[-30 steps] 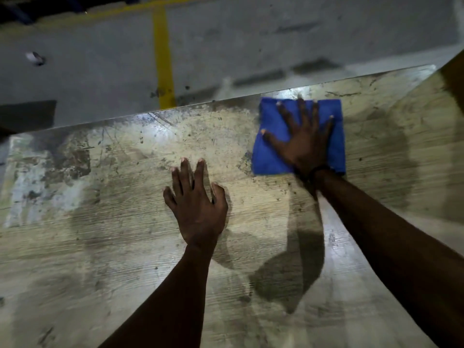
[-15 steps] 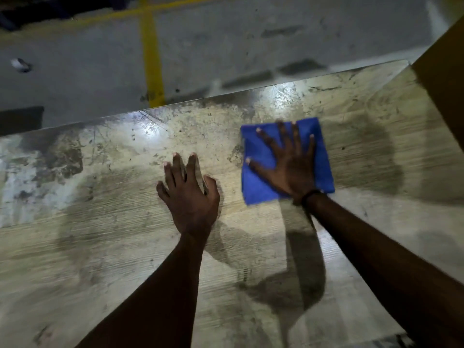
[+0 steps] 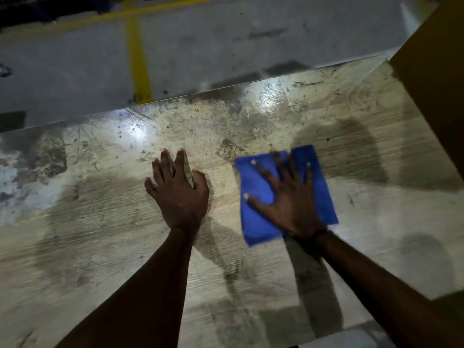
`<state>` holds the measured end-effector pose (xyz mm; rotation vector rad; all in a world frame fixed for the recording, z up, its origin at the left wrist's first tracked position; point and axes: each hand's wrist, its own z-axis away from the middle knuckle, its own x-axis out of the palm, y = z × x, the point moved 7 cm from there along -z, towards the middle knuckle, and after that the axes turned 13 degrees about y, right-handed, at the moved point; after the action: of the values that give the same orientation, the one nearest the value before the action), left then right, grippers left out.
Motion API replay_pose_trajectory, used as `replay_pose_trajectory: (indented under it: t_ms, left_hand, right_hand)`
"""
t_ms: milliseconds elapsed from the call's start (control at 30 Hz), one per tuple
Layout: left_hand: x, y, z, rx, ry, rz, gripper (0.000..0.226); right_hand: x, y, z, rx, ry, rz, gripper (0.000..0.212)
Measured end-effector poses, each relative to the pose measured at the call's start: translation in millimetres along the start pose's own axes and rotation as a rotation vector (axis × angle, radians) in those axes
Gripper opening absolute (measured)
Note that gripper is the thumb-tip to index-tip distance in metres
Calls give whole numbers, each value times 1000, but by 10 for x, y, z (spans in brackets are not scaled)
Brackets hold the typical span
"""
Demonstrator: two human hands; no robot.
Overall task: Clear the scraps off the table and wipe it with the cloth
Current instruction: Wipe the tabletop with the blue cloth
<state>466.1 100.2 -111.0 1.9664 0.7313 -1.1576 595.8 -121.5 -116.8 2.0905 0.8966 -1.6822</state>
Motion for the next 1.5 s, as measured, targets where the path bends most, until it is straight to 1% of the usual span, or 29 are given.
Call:
replay_pose_trajectory:
  t_ms: [100, 167, 200, 267, 367, 433, 467, 533, 633, 700, 733, 800, 867, 933, 1000, 1067, 1133, 1200, 1267, 1333, 1400, 1433, 1500]
  left_hand:
    - [4, -2, 14, -8, -2, 20, 64]
    - [15, -1, 11, -9, -3, 27, 63]
    - [13, 3, 8, -4, 1, 25, 63]
    - [12, 3, 1, 9, 5, 16, 64]
    - [6, 0, -6, 8, -5, 28, 66]
    - [-1, -1, -13, 4, -5, 27, 67]
    - [-6, 8, -15, 9, 0, 21, 67]
    - [-4, 14, -21, 14, 4, 22, 66]
    - [18, -9, -18, 11, -15, 38, 67]
    - [15, -16, -10, 28, 4, 19, 67]
    - [19, -10, -4, 35, 7, 12, 68]
    - [34, 2, 4, 42, -5, 6, 68]
    - [43, 10, 24, 64, -20, 4, 69]
    - [42, -6, 52, 61, -50, 22, 70]
    - [14, 9, 169, 55, -71, 35, 71]
    - [-43, 69, 395, 65, -67, 21, 72]
    - [-128, 141, 709, 68, -63, -7, 71]
    - [-200, 246, 1058, 63, -75, -21, 71]
    - [-254, 384, 1359, 59, -70, -22, 71]
    - [-286, 577, 1618, 74, -49, -38, 70]
    - [-292, 806, 1788, 102, -43, -26, 69]
    - [-283, 912, 1840, 113, -49, -11, 68]
    - [-263, 1116, 1954, 116, -63, 14, 68]
  right_hand:
    - [103, 354, -528, 162, 35, 9, 86]
    - [187, 371, -664, 226, 32, 0, 85]
    - [184, 304, -622, 227, 45, 16, 86]
    - [97, 32, -336, 146, 40, 31, 86]
    - [-122, -374, 450, -42, -28, -77, 86]
    - [-219, -370, 787, -91, -42, -129, 84]
    - [-238, -274, 808, -87, -40, -111, 84]
    - [-187, -11, 571, -31, -31, -30, 84]
    - [-69, 296, -22, 94, 53, 6, 81]
    - [11, 387, -248, 168, 116, 32, 80]
    - [32, 373, -257, 181, 118, 33, 80]
    - [-17, 195, -26, 132, 99, 11, 81]
    - [-163, -53, 487, -2, 36, -47, 82]
    - [-284, -72, 1002, -86, -22, -103, 82]
    - [-384, 274, 1197, -68, 1, -89, 80]
    - [-425, 816, 1066, 23, 27, -9, 79]
    - [-420, 1262, 801, 121, -4, 14, 80]
    - [-366, 1476, 591, 208, -17, -22, 81]
    - [-321, 1410, 528, 256, 5, -27, 83]
    - [-373, 1178, 715, 185, 19, 13, 84]
    - [-483, 943, 1146, 20, -10, -5, 83]
    - [-548, 910, 1367, -42, -26, -30, 83]
    - [-638, 1149, 1648, -77, -41, -46, 81]
